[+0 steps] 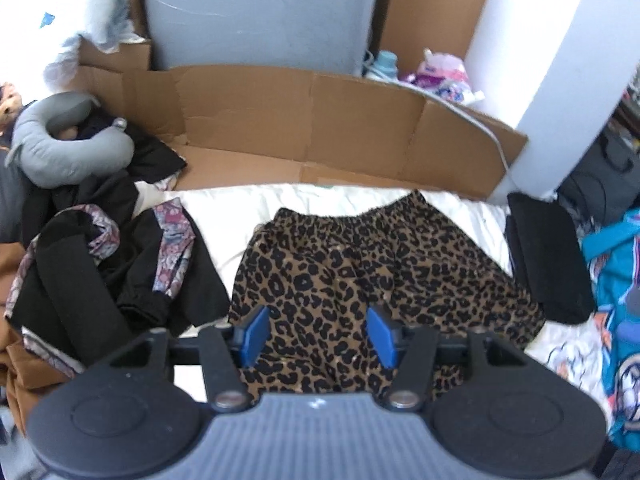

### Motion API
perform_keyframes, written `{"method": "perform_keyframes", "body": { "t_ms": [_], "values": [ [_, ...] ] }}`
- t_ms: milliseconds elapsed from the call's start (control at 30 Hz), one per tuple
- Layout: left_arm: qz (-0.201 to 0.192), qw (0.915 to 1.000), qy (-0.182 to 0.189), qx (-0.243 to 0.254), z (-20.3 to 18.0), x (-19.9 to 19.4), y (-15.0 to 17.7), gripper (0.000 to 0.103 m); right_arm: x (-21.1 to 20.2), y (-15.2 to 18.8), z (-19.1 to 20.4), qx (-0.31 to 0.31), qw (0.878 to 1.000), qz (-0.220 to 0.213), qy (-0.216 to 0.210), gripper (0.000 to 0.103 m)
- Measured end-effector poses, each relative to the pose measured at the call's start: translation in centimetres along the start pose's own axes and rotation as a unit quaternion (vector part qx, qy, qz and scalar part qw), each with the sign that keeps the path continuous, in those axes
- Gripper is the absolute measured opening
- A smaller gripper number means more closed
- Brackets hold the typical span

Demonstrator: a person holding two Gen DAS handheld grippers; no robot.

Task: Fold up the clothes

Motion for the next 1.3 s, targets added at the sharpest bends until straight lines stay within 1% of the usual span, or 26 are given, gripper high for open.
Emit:
{"method": "perform_keyframes", "body": {
  "t_ms": [67, 100, 200, 267, 367, 433, 533, 600, 667, 700, 733, 767, 800, 833, 867, 933, 1000, 1067, 1133, 1200, 1233, 1300],
  "values": [
    [0.013, 0.9999, 0.005, 0.008, 0.1, 1.1, 0.7, 0.057, 1.3, 2.4, -1.0, 0.005, 1.000, 0.008, 0.000, 0.085],
    [0.021, 0.9997, 0.005, 0.012, 0.3, 1.7, 1.1, 0.057, 2.0, 3.8, -1.4, -0.002, 1.000, 0.015, -0.001, 0.085],
    [0.047, 0.9988, 0.008, 0.013, 1.7, 3.5, 3.0, 0.057, 4.1, 7.3, -2.7, -0.013, 0.999, 0.045, 0.000, 0.084],
    [0.059, 0.9983, 0.002, -0.006, 3.3, 4.7, 4.8, 0.057, 5.3, 9.1, -4.2, -0.004, 0.998, 0.060, 0.009, 0.083],
    [0.093, 0.9942, -0.010, -0.052, 5.8, 6.8, 8.9, 0.056, 6.8, 11.1, -6.8, 0.009, 0.996, 0.077, 0.036, 0.081],
    [0.111, 0.9904, -0.018, -0.080, 7.1, 7.9, 11.7, 0.056, 7.8, 12.3, -8.3, 0.021, 0.995, 0.090, 0.048, 0.081],
    [0.124, 0.9787, -0.025, -0.161, 8.4, 9.6, 15.5, 0.056, 9.0, 13.4, -9.9, 0.024, 0.994, 0.092, 0.057, 0.080],
    [0.134, 0.9732, -0.033, -0.184, 8.8, 10.8, 18.5, 0.056, 10.2, 13.4, -10.5, 0.036, 0.995, 0.085, 0.049, 0.081],
    [0.163, 0.9672, -0.046, -0.189, 9.0, 12.0, 20.7, 0.056, 11.3, 13.3, -11.1, 0.059, 0.994, 0.074, 0.046, 0.081],
    [0.175, 0.9613, -0.050, -0.207, 9.0, 12.5, 21.4, 0.056, 11.8, 13.2, -11.4, 0.068, 0.994, 0.068, 0.046, 0.081],
    [0.178, 0.9513, -0.052, -0.246, 8.9, 13.0, 21.7, 0.056, 12.0, 13.2, -11.5, 0.072, 0.994, 0.063, 0.046, 0.081],
    [0.188, 0.9509, -0.053, -0.240, 8.8, 13.4, 21.8, 0.056, 12.2, 13.2, -11.5, 0.078, 0.994, 0.057, 0.046, 0.081],
    [0.197, 0.9525, -0.050, -0.227, 8.5, 13.8, 21.7, 0.055, 12.6, 13.2, -11.6, 0.088, 0.994, 0.055, 0.044, 0.081],
    [0.196, 0.9487, -0.044, -0.245, 8.0, 14.2, 21.5, 0.055, 13.3, 13.3, -11.7, 0.104, 0.992, 0.056, 0.042, 0.081],
    [0.177, 0.9326, -0.039, -0.312, 7.6, 14.4, 20.9, 0.054, 14.0, 13.7, -11.8, 0.119, 0.990, 0.059, 0.042, 0.080],
    [0.161, 0.9192, -0.050, -0.356, 7.9, 14.6, 19.9, 0.055, 15.3, 14.6, -11.5, 0.138, 0.987, 0.067, 0.041, 0.080],
    [0.145, 0.9035, -0.061, -0.399, 8.4, 14.9, 18.9, 0.055, 16.4, 15.7, -10.8, 0.147, 0.985, 0.081, 0.022, 0.080],
    [0.134, 0.8834, -0.067, -0.444, 8.0, 15.3, 18.4, 0.055, 17.0, 16.6, -10.2, 0.141, 0.985, 0.096, 0.001, 0.080],
    [0.136, 0.8751, -0.068, -0.460, 7.3, 15.9, 18.2, 0.055, 17.4, 17.2, -10.3, 0.144, 0.984, 0.101, 0.002, 0.081],
    [0.133, 0.8684, -0.061, -0.474, 6.3, 16.5, 18.1, 0.056, 17.8, 17.4, -10.4, 0.167, 0.980, 0.105, -0.015, 0.080],
    [0.132, 0.8662, -0.058, -0.478, 5.8, 16.7, 18.2, 0.056, 18.0, 17.6, -10.4, 0.178, 0.978, 0.108, -0.026, 0.080],
    [0.142, 0.8653, -0.061, -0.477, 5.1, 17.2, 18.3, 0.056, 18.3, 18.1, -10.2, 0.192, 0.974, 0.117, -0.043, 0.080]
  ]
}}
Point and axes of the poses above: each gripper's, at about its wrist camera, not at the fingertips, and x roughly the way its jaws point, z to its left, y to its underside, the point moved 7 cm from there along x, roughly the way its jaws point, and after that the axes turned 5 degrees about x, right-handed, at the moved point
